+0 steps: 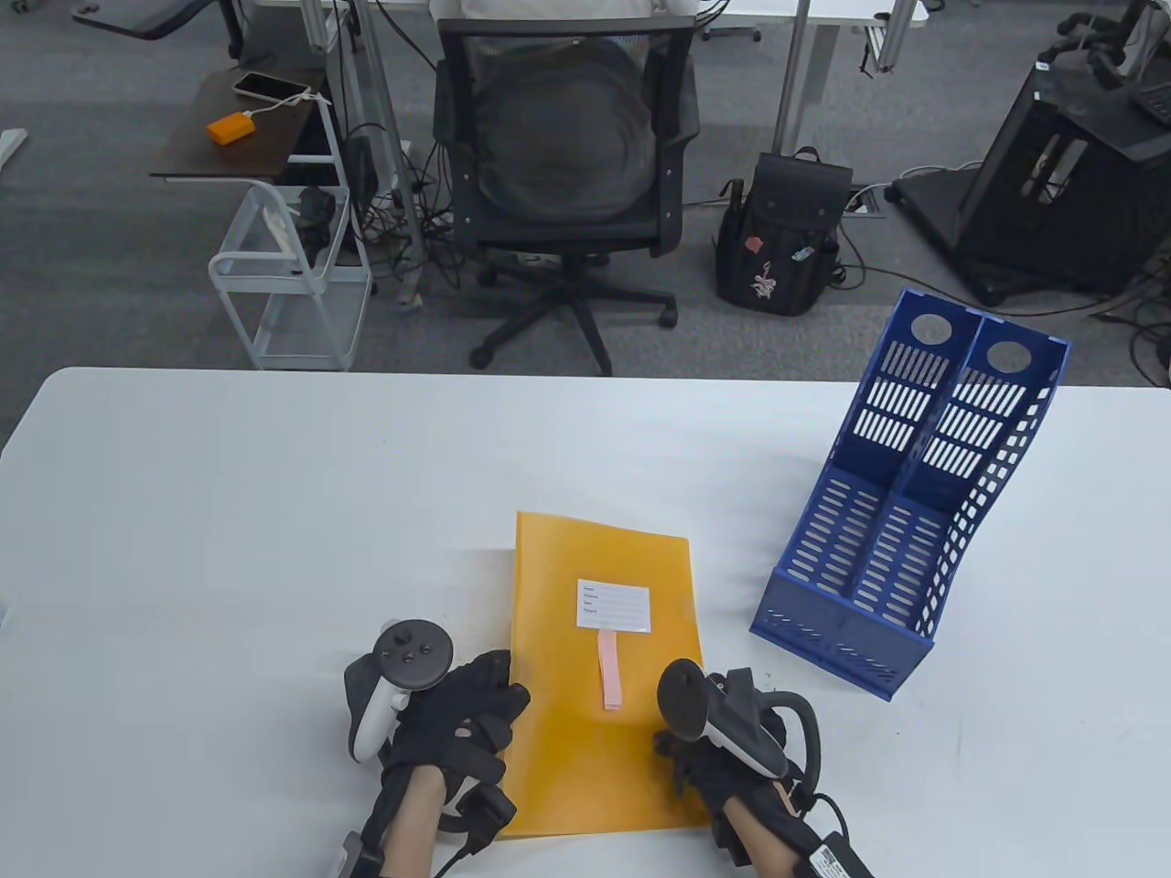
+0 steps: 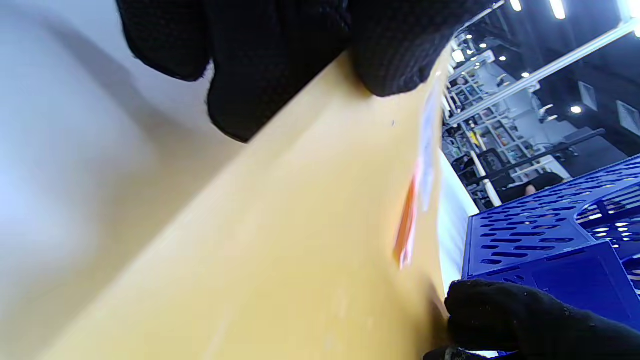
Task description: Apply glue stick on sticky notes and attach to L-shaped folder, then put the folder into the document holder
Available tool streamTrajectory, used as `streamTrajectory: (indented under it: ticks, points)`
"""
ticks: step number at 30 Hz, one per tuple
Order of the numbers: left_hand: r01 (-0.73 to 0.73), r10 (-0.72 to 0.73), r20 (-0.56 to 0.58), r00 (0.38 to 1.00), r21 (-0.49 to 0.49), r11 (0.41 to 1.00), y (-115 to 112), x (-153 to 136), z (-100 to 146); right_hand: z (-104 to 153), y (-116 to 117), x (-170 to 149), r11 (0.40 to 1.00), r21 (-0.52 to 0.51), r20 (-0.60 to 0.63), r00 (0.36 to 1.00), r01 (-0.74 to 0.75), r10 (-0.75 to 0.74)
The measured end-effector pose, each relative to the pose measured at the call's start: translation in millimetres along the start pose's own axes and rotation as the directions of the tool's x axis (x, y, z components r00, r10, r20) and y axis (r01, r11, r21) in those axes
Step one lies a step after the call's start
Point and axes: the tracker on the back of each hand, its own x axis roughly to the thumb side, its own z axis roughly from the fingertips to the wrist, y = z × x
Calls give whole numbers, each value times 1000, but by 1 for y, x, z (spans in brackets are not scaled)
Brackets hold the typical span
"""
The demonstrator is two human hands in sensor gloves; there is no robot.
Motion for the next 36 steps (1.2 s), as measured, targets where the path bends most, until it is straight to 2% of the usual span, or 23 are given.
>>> streamTrajectory:
  ticks: [5,7,10,13,15,18,20,22,24,27,29,30,32,36]
  points:
    - [-112,113,11,994,-67,991,9,-7,3,-6,-1,-10,989,4,-39,988,147,-147]
    - [-147,148,10,989,-70,987,15,-10,4,-7,-5,-19,940,-6,-57,938,342,-341]
    - [-148,148,0,989,-45,988,20,-15,5,-5,-14,-28,873,-48,-61,871,486,-488]
    - [-174,174,3,985,-36,984,22,-18,5,0,-32,-39,797,-86,-9,800,598,-601]
    - [-192,192,9,981,-48,980,20,-18,4,2,-45,-46,728,-61,14,730,683,-684]
    - [-202,203,30,979,-26,979,21,-17,4,5,-60,-53,665,-10,60,664,747,-745]
    - [-225,226,120,967,-17,974,21,-15,3,7,-70,-55,596,83,83,591,798,-803]
    - [-247,249,161,955,-36,968,20,-11,3,11,-75,-52,582,143,106,573,800,-813]
    - [-244,244,191,951,-26,969,20,-8,5,17,-84,-48,624,174,127,611,762,-781]
    - [-227,216,215,952,28,973,18,-5,7,28,-112,-50,664,79,236,633,744,-737]
    - [-238,224,240,945,28,971,15,-2,8,43,-138,-58,642,5,284,615,766,-736]
    - [-237,226,246,943,16,971,14,-1,8,50,-149,-63,638,-53,308,620,768,-722]
    - [-228,225,252,941,-18,973,12,2,7,74,-181,-78,608,-258,362,658,751,-660]
    - [-215,213,248,945,-20,976,9,3,6,109,-217,-101,535,-517,350,735,669,-581]
